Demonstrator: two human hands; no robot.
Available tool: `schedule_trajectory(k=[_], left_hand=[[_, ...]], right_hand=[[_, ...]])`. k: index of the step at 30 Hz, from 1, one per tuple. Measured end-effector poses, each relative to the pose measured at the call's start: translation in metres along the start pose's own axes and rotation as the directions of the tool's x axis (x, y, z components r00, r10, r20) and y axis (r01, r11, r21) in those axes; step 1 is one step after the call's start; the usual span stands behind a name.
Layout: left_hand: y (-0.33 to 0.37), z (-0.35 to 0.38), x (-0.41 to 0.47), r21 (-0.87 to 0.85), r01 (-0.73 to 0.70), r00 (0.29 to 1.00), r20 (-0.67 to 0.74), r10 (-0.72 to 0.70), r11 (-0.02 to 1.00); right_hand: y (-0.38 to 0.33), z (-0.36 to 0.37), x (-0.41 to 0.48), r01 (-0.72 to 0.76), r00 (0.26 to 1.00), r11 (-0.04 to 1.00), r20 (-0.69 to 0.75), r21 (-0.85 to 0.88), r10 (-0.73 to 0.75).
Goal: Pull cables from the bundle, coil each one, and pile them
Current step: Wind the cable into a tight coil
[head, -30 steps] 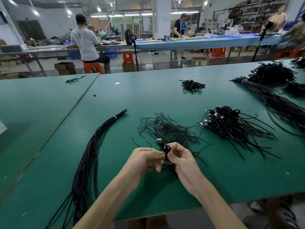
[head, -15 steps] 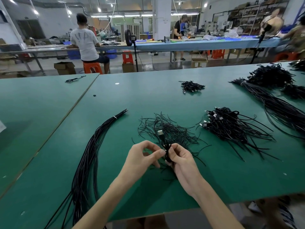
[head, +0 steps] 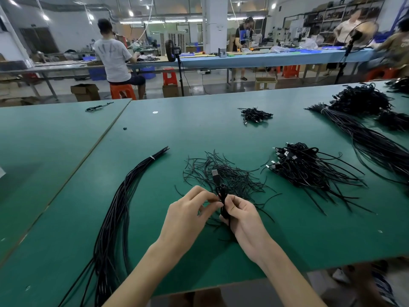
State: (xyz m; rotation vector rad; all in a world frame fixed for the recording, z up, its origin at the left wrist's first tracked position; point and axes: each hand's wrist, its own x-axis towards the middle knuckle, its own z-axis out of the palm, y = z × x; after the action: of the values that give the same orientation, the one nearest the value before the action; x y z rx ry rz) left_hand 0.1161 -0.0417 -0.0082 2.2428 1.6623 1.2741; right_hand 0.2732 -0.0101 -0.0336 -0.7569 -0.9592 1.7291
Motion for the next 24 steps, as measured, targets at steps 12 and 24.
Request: schedule_trajectory(k=[12,24], left_hand=[[0.006,0.012,0.002,-0.368,0.401,0.916,0.137,-0.377,0.839],[-0.008,-0.005,0.008,-0.512,0.802,0.597,0.702,-0.387,0.307]], right_hand=[[0.001,-0.003,0.0,0.017,1.0,0.999,0.023,0.032,-0.017],[0.003,-0.004,0.0,0.064,0.992,0.997,0.108,0.044,-0.069]])
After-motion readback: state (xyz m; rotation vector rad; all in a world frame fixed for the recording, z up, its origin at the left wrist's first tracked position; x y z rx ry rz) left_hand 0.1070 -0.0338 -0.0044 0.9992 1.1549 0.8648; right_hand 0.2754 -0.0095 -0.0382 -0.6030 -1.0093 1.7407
